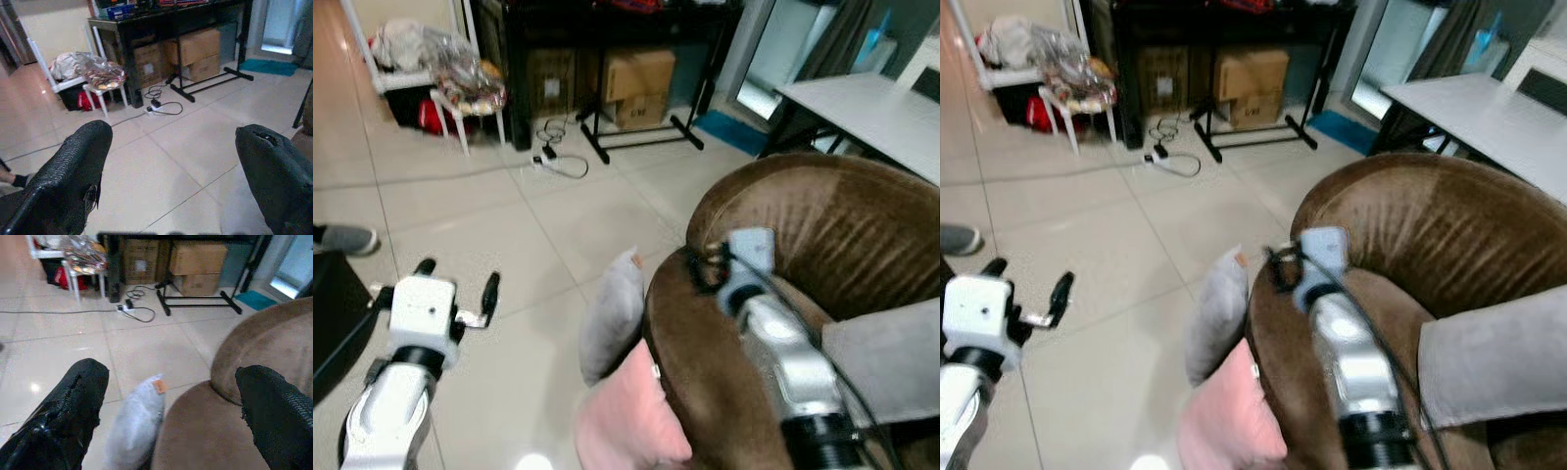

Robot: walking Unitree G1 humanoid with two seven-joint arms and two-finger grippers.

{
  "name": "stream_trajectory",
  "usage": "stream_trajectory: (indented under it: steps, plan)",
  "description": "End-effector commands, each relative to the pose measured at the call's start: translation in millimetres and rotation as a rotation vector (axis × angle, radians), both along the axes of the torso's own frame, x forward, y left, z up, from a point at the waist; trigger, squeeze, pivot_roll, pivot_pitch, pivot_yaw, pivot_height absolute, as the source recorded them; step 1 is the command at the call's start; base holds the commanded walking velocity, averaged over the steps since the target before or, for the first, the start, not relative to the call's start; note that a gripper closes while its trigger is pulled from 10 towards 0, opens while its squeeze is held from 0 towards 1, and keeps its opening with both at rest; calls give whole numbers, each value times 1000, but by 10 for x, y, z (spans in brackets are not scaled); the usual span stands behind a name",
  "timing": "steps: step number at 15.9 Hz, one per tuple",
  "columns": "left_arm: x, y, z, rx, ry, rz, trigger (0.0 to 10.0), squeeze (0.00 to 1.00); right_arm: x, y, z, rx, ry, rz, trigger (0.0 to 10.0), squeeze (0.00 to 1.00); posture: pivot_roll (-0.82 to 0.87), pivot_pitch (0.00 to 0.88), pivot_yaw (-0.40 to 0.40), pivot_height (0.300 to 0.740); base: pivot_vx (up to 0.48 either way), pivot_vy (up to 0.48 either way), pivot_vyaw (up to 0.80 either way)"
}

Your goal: Move the pillow to the sofa from floor

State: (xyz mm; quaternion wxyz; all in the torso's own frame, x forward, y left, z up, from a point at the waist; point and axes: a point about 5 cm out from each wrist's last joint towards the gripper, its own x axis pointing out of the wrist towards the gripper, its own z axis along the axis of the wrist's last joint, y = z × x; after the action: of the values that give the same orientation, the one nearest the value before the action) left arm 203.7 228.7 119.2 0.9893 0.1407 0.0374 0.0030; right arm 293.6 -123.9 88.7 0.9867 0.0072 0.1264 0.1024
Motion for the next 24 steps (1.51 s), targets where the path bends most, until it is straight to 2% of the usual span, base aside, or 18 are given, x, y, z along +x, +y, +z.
stream_trajectory:
  steps: [1, 5, 12, 16, 22, 24]
  plan:
    - [9, -17, 4, 5, -4, 1, 10000, 0, 18, -91, 6, -10, 8, -23, 10000, 0, 60, 0, -106, 680, 0, 0, 0]
    - [-13, -28, -3, -13, -21, 6, 10000, 0, 15, -84, 2, -17, 10, -13, 10000, 0, 59, 0, -108, 645, 0, 0, 0]
    - [-65, 13, 2, 19, -50, 81, 10000, 0, 57, -79, 5, -37, 20, 7, 10000, 0, 68, 0, -143, 575, 0, 0, 0]
    - [-80, 1, 25, 17, -69, 86, 10000, 0, 109, -53, 0, -56, 26, 27, 10000, 0, 75, 0, -154, 530, 0, 0, 0]
    - [-88, -10, 19, -8, -81, 72, 10000, 0, 127, -32, -54, -88, 42, 51, 10000, 0, 73, 0, -158, 525, 216, 0, 0]
    - [-90, -13, 13, -8, -78, 69, 10000, 0, 127, -29, -64, -147, 39, 89, 10000, 0, 72, 0, -155, 525, 358, 0, 0]
